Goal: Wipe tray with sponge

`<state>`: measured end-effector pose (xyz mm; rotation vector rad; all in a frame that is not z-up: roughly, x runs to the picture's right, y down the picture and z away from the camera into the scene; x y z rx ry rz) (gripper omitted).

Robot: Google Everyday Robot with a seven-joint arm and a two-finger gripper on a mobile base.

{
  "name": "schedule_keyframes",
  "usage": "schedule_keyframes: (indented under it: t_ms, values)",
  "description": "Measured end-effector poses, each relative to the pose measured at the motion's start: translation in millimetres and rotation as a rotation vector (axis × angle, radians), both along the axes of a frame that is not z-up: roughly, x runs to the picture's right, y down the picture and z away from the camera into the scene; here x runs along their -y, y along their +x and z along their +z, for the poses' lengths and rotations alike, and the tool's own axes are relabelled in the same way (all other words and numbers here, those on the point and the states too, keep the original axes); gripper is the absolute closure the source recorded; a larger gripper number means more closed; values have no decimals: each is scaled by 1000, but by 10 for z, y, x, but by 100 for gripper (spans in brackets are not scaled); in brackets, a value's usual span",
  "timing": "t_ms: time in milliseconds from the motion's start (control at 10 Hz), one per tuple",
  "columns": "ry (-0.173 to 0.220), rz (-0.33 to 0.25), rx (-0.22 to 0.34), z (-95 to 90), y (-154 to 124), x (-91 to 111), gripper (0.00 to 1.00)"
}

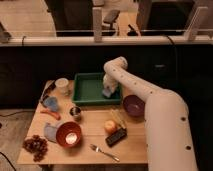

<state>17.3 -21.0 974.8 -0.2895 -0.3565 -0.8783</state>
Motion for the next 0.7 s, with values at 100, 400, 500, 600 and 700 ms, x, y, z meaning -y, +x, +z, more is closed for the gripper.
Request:
schedule_keyframes:
  t_ms: [100, 400, 500, 600, 700]
  values:
    - [7, 2, 22, 5, -55, 17, 100]
    - [-2, -1, 133, -47, -308, 25, 100]
    - [-10, -8, 154, -76, -335, 5, 100]
    - [-21, -19, 175, -111, -365, -33, 100]
    - [-33, -33, 195, -183, -392, -90, 100]
